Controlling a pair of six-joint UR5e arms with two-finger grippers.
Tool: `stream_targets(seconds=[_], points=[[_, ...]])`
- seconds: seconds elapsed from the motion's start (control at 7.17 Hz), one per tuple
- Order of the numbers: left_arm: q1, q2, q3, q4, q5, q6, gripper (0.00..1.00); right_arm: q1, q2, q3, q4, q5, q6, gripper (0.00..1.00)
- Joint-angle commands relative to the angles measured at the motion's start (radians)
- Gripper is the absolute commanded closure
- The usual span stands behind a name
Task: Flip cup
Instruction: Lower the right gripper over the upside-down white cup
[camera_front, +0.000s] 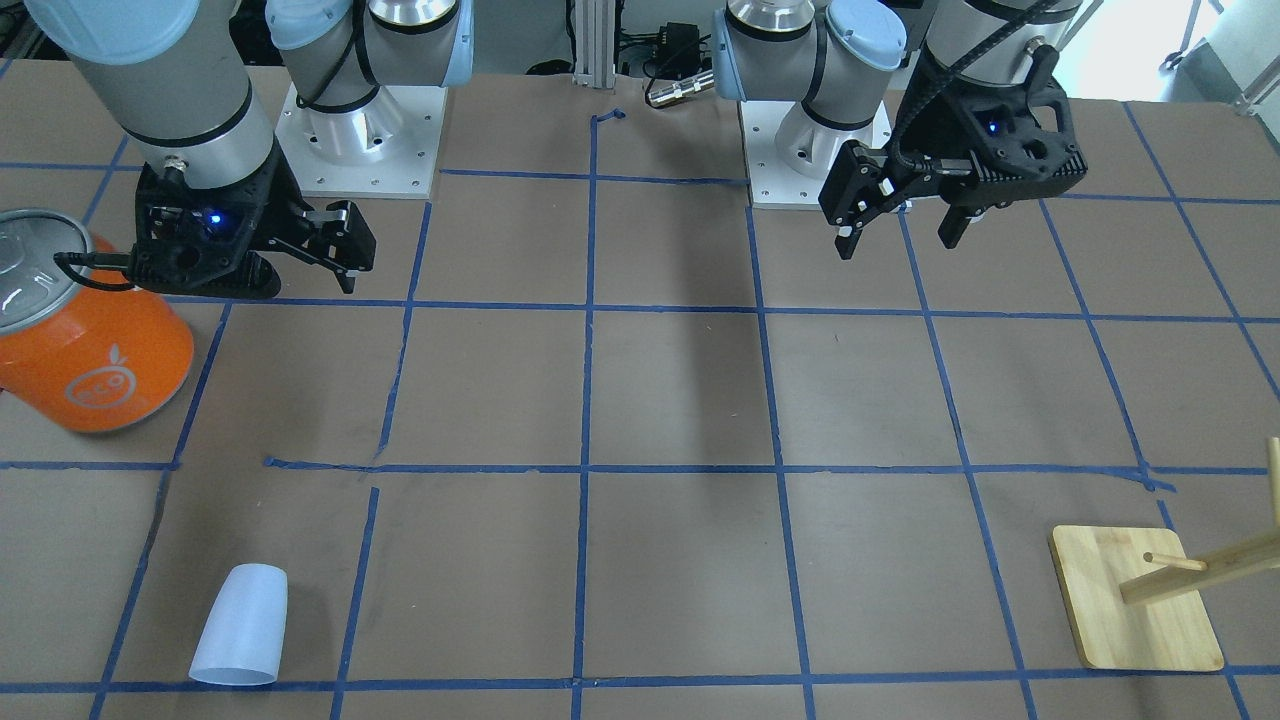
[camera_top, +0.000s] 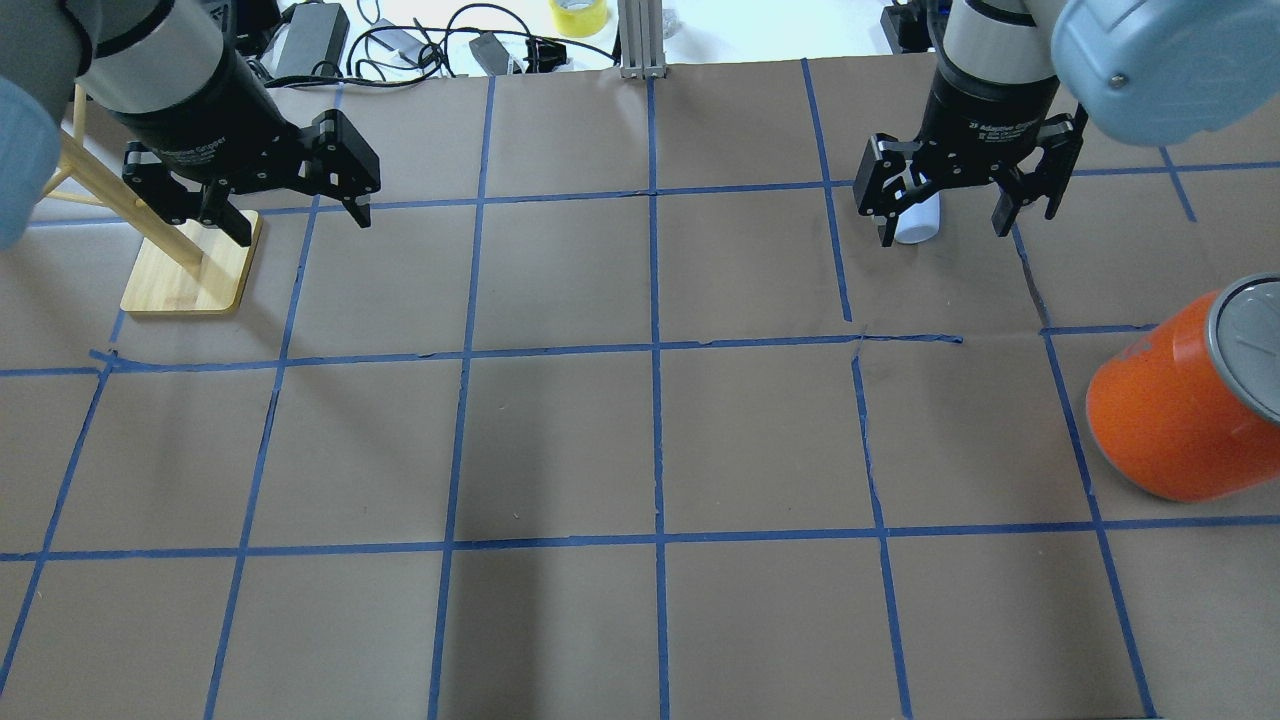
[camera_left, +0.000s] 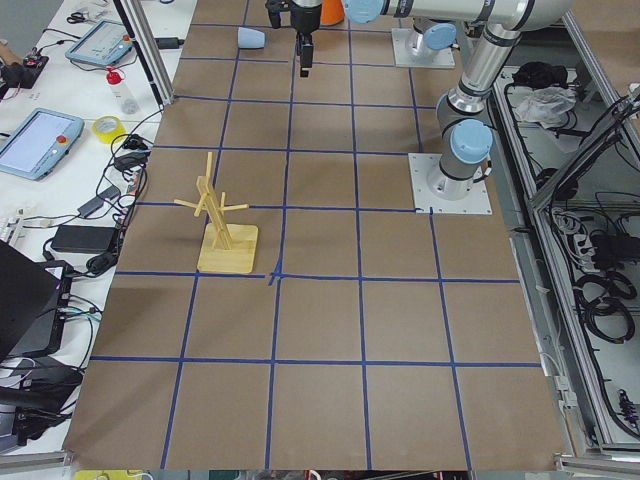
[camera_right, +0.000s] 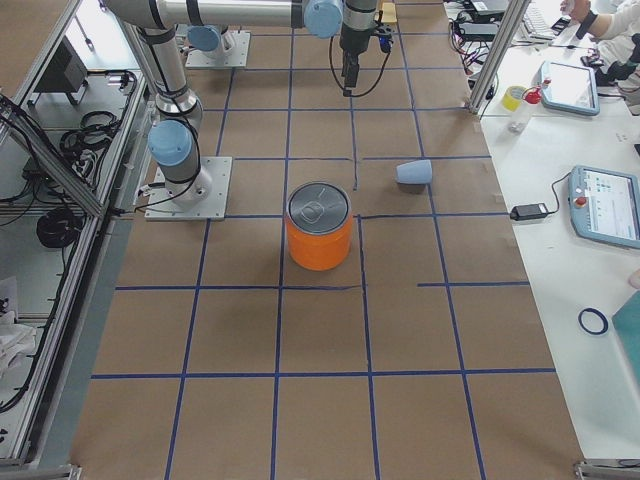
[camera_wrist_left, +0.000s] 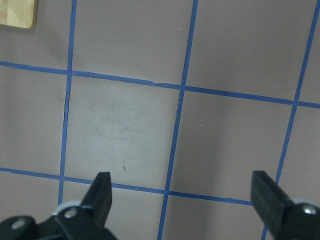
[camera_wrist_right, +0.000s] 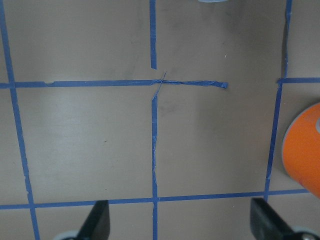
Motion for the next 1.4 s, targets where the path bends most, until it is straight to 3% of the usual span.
stream_targets(seconds=[0.0,1.26], points=[[0.000,0.000,0.000,-0.001,0.000,0.002,0.00,0.000,0.005,0.000,-0.031,0.005,-0.006,0.00],[0.000,0.000,0.000,-0.001,-0.002,0.002,0.00,0.000,0.005,0.000,-0.080,0.005,-0.002,0.00]])
